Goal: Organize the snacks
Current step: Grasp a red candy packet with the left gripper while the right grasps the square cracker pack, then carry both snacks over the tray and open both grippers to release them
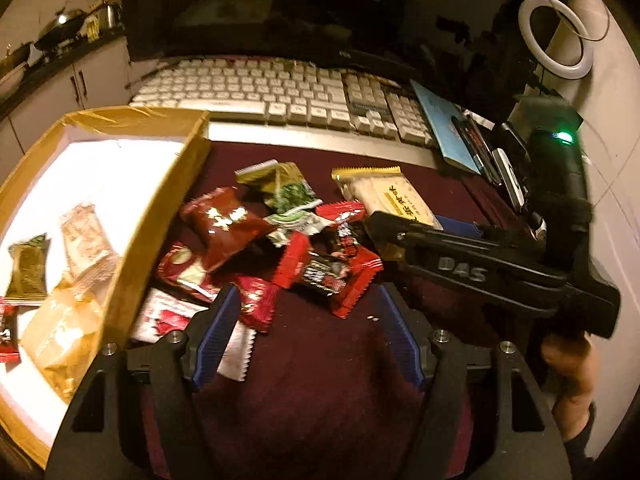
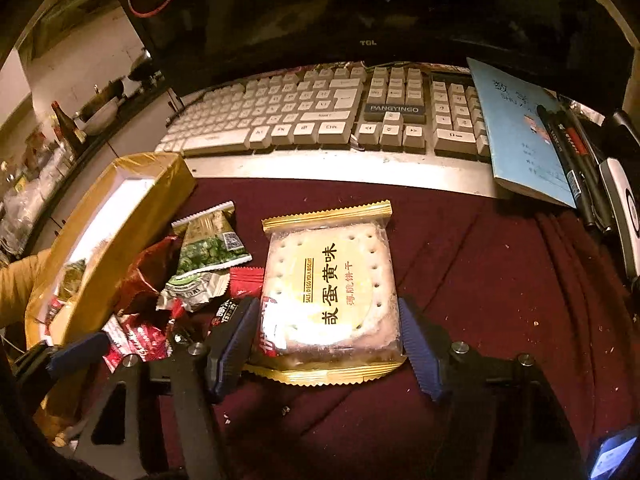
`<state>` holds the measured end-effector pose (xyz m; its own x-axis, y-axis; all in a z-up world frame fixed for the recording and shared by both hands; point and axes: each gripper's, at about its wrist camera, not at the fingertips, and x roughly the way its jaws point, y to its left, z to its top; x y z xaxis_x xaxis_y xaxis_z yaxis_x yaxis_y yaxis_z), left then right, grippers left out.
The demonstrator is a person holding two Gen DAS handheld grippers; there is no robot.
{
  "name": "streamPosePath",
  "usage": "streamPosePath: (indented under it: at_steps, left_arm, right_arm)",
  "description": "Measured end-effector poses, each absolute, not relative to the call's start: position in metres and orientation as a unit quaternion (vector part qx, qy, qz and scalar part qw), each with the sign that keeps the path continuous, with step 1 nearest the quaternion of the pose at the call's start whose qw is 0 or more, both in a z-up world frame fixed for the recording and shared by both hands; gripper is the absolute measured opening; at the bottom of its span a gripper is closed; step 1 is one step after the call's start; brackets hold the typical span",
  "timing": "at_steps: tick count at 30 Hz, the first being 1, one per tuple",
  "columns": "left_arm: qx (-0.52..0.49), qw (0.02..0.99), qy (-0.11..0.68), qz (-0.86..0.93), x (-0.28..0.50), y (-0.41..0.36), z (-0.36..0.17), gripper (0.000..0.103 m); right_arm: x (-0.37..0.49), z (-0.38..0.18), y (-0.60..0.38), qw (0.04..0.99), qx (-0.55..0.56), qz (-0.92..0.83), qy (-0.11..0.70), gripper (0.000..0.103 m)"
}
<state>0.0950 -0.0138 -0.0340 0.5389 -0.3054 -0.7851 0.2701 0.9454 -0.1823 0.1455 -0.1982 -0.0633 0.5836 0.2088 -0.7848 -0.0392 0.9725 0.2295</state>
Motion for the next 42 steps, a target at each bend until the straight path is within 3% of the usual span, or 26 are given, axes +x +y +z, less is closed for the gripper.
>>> streamPosePath:
  at_steps: [6, 9, 11, 19, 20, 22, 34, 42]
  left_arm:
    - [-0.058, 0.868, 0.472, -0.147, 0.117, -0.021, -0.040, 0.057]
    - [-0.060, 0.865, 0.482, -0.126, 0.126, -0.028, -0.045, 0.052]
    - [-0.056, 0.858, 0.499, -0.109, 0.131, -0.033, -0.054, 0.042]
    - [-0.024, 0.870, 0.482, -0.097, 0.106, -0.033, -0.055, 0.040]
    - [-0.015, 0.873, 0.477, -0.095, 0.105, -0.034, -0.055, 0.028]
    - [-0.005, 0.879, 0.468, -0.093, 0.105, -0.034, -0.056, 0.022]
    - [-0.108, 0.884, 0.421, -0.171, 0.074, 0.006, -0.019, 0.021]
    - [-0.115, 0.912, 0.376, -0.116, 0.050, 0.061, 0.020, 0.021]
  right_arm:
    - [0.128, -0.067, -0.240, 0.881, 0.217, 0.101, 0.409, 0.070]
    - [0.126, -0.065, -0.243, 0.883, 0.228, 0.098, 0.398, 0.070]
    - [0.124, -0.063, -0.238, 0.885, 0.221, 0.098, 0.398, 0.070]
    - [0.129, -0.068, -0.236, 0.883, 0.213, 0.101, 0.407, 0.070]
    - [0.129, -0.068, -0.236, 0.883, 0.211, 0.102, 0.408, 0.070]
    - [0.130, -0.068, -0.235, 0.883, 0.209, 0.103, 0.407, 0.070]
    - [0.121, -0.059, -0.235, 0.893, 0.211, 0.123, 0.377, 0.070]
    - [0.113, -0.043, -0.222, 0.899, 0.205, 0.160, 0.352, 0.070]
